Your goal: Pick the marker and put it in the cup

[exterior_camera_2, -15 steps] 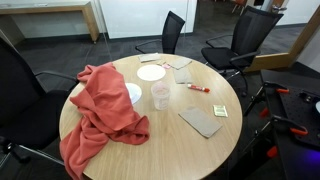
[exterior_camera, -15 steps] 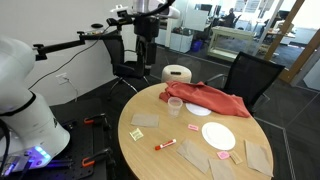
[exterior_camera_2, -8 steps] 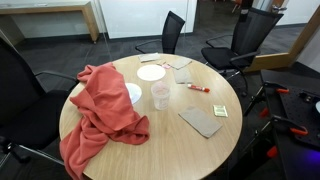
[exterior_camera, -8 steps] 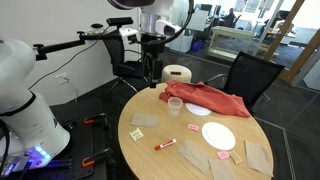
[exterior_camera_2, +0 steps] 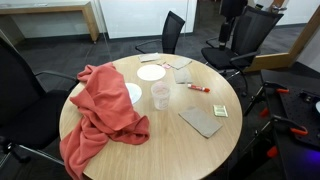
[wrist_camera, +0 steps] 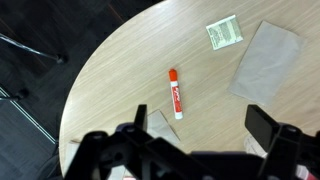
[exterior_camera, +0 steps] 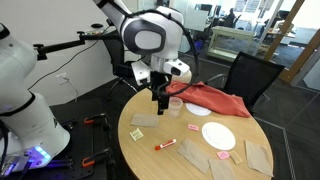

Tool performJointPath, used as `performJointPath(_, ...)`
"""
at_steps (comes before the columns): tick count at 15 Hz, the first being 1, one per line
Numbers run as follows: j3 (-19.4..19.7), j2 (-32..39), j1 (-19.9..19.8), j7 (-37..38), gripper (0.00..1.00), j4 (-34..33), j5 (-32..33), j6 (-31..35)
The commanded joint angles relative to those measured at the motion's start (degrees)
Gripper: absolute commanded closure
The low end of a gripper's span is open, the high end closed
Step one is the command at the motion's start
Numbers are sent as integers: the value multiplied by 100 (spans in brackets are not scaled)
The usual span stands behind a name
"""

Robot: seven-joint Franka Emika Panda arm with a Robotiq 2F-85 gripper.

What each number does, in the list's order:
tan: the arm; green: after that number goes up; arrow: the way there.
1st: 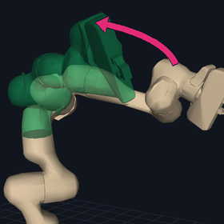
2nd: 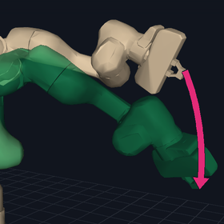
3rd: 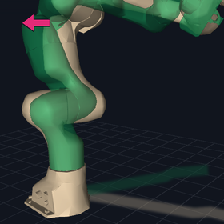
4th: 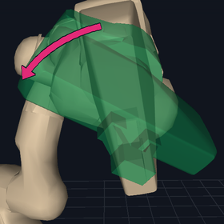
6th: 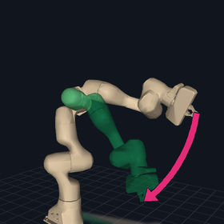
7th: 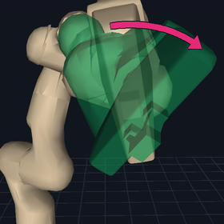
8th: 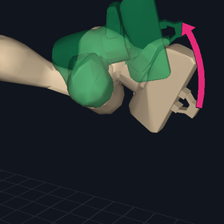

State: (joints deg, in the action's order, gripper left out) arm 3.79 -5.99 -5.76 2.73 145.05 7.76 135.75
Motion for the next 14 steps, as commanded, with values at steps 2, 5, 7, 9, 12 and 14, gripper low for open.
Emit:
performJointPath(2,157,1010,-75,-17,0,-283,134,645)
performJointPath(5,210,1546,-51,-171,0,-459,50,969)
performJointPath(7,207,1880,-40,-243,0,-572,29,1173)
performJointPath(9,213,2185,-28,-288,0,-680,54,1356)
performJointPath(12,220,2609,-10,-291,0,-848,50,1591)
performJointPath(14,409,2876,177,31,0,-992,356,1513)
